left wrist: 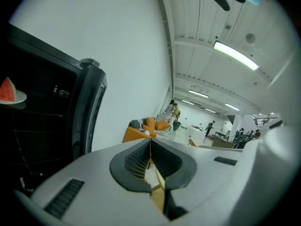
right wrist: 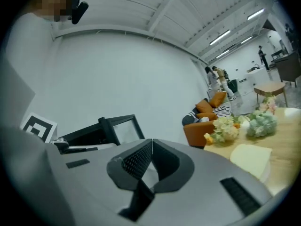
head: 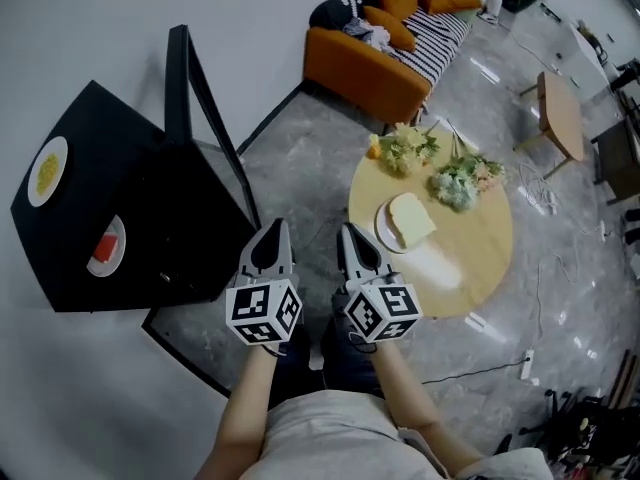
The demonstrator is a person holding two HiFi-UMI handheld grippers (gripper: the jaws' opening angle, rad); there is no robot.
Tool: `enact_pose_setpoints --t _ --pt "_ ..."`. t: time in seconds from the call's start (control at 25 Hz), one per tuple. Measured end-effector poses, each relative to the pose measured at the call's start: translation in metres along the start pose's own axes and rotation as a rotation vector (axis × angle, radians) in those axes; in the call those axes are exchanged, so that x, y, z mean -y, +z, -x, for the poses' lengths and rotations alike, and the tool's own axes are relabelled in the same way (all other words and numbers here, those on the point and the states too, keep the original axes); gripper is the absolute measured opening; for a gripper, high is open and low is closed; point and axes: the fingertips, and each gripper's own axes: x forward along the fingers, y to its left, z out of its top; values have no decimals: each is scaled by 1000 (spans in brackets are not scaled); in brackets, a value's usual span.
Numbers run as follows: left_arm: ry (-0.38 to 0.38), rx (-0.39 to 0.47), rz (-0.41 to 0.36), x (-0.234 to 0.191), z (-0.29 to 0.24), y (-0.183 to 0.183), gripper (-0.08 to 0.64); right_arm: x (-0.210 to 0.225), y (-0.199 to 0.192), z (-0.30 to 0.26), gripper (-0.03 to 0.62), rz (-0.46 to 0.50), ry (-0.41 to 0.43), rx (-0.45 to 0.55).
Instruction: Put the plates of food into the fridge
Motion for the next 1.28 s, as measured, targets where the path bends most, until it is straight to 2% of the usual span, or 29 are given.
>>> enact_pose_setpoints --t 0.2,0.36,0.56,0.76,0.92,1.08,1.28 --pt "-50 -65 13 56 -29 -29 11 78 6 38 14 -55 -108 -9" --pt "-74 -157 52 92 -51 -64 11 138 -3 64 14 -95 -180 -53" --pt "-76 -260 75 123 -72 -106 11 195 -20 87 14 -189 -231 -112" --pt "-52 -375 116 134 -88 -146 11 229 -38 105 14 -245 -280 -162" --pt "-24 -471 121 130 -98 -170 11 246 -61 113 14 -347 -327 -203" --pt "-18 -524 150 127 -108 -184 11 259 -79 112 14 -427 -356 -236" --pt "-35 -600 225 125 -122 -203 12 275 -91 105 15 -502 -392 -268"
